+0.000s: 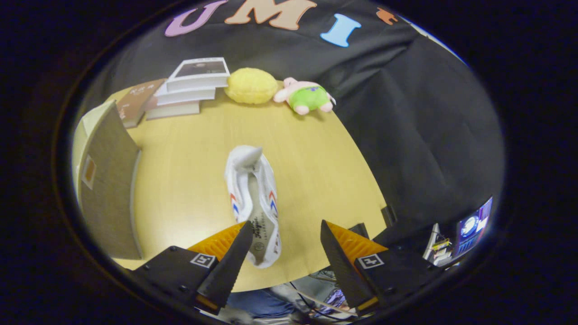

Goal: Open the storage box then place both shoes into the box .Put the left shoe in first, then the right shoe, with the right side of both shoes facing outward in a uniform manner.

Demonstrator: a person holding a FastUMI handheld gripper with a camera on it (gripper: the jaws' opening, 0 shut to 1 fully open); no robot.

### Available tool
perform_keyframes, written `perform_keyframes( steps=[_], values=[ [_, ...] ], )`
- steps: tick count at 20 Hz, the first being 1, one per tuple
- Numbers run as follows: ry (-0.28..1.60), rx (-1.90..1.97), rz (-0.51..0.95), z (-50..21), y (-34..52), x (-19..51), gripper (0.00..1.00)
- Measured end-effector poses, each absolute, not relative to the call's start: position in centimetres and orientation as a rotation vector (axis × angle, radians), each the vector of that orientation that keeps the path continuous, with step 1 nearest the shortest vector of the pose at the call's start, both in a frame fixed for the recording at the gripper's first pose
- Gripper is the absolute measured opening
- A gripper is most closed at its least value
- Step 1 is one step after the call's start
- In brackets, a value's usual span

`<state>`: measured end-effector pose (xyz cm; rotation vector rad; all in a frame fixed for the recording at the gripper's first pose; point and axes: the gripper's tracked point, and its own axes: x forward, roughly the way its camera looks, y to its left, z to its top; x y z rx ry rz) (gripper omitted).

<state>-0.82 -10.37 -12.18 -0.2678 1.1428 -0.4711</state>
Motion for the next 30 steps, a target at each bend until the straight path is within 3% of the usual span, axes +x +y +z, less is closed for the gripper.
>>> perform_keyframes(
  steps=[4, 16, 20, 26, 30],
  values=[
    [1.196, -0.259, -0.461, -14.9, -11.3, -0.7, 0.97],
    [1.235, -0.288, -0.33, -19.8, -12.5, 4.2, 0.7],
    [1.223, -0.233, -0.338, -20.3, -12.8, 5.2, 0.56],
    [1.265, -0.295, -0.331, -21.6, -11.8, 5.5, 0.12],
    [1.249, -0.288, -0.37, -22.0, -11.4, 5.5, 0.11]
  ],
)
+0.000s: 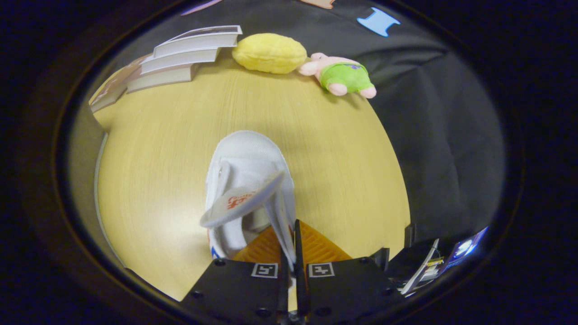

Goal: Open the storage box then place both shoes into the box .Put the left shoe in first, then the right shoe, with the right side of both shoes facing outward in a uniform manner.

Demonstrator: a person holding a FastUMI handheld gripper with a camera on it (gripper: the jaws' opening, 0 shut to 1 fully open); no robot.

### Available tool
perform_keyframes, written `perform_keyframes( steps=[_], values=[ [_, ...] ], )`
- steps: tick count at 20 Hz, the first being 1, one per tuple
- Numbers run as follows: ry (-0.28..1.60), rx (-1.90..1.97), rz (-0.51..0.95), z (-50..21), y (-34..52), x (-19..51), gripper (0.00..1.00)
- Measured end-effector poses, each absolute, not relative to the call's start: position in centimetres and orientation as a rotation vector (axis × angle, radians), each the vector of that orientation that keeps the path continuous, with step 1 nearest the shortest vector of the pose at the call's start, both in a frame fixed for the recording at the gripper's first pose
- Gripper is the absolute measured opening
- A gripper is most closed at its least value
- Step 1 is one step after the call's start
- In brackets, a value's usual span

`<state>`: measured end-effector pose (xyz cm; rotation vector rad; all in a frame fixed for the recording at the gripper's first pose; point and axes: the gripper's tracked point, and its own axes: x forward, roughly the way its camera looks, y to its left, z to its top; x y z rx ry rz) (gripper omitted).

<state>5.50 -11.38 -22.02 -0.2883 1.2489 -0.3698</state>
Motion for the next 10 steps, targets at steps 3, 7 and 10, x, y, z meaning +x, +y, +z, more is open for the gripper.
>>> perform_keyframes(
  steps=[3, 7, 10],
  values=[
    [1.217, -0.273, -0.349, -21.8, -11.3, 5.7, 0.08],
    [1.185, -0.311, -0.364, -21.4, -11.5, 5.8, 0.07],
    [1.185, -0.345, -0.39, -20.2, -11.0, 5.8, 0.06]
  ],
)
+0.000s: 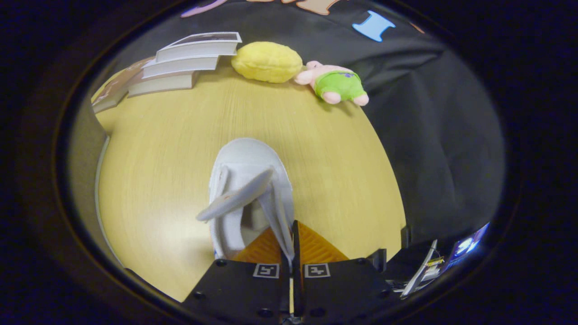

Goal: Open the storage box then place both shoes into the box .Put the left shoe in first, then the right shoe, with the right side of both shoes facing outward in a uniform manner.

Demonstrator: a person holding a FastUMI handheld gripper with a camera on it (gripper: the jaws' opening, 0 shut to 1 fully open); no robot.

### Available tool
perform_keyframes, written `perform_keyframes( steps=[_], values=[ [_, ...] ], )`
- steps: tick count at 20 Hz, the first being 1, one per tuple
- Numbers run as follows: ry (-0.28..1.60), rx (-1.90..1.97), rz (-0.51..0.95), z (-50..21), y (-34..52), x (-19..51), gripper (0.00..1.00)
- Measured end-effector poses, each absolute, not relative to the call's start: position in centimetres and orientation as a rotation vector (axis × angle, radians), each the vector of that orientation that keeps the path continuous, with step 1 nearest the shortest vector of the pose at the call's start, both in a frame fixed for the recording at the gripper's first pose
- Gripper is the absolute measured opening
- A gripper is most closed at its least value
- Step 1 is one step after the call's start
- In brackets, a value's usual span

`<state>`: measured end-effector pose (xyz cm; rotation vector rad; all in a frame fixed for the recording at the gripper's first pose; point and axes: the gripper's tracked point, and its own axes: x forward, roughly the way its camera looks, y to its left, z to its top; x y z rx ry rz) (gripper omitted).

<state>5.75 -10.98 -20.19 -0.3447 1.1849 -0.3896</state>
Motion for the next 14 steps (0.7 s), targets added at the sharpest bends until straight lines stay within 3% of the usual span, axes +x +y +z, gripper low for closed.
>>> perform_keyframes(
  steps=[9, 14],
  values=[
    [1.016, -0.44, -0.482, -6.0, -8.3, 7.5, 0.06],
    [0.888, -0.445, -0.392, 0.4, 0.9, 10.5, 0.06]
  ],
)
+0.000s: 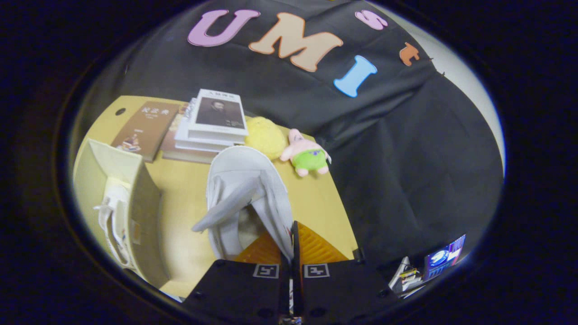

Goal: Open the storage box then place both shoes into the box .Put the left shoe in first, then the right shoe, with the right side of both shoes facing outward in a uniform manner.

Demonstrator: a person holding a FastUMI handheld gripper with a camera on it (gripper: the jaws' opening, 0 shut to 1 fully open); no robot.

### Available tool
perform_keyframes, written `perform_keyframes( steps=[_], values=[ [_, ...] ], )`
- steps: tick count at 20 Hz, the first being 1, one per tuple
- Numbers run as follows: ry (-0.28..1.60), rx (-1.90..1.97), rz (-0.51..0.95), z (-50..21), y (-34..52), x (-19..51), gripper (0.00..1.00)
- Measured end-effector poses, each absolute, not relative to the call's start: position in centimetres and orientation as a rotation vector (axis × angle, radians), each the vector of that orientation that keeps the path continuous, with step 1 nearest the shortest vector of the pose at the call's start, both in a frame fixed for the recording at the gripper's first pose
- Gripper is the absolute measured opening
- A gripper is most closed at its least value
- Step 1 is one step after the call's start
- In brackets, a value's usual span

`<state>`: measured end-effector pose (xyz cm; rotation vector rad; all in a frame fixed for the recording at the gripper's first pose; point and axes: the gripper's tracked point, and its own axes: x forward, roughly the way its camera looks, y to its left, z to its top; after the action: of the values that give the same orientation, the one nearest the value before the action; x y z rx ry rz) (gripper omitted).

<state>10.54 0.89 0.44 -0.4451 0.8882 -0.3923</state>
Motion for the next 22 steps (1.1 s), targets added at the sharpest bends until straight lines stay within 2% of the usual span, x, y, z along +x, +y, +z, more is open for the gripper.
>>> perform_keyframes(
  steps=[5, 10, 17, 22],
  values=[
    [0.878, -0.342, -0.251, 0.3, 12.6, 11.5, 0.06],
    [0.904, -0.277, -0.24, -1.8, 19.1, 10.5, 0.06],
    [1.018, -0.319, -0.27, -7.9, 19.0, 9.5, 0.06],
    [1.038, -0.206, -0.261, -9.2, 19.4, 8.7, 0.06]
  ],
)
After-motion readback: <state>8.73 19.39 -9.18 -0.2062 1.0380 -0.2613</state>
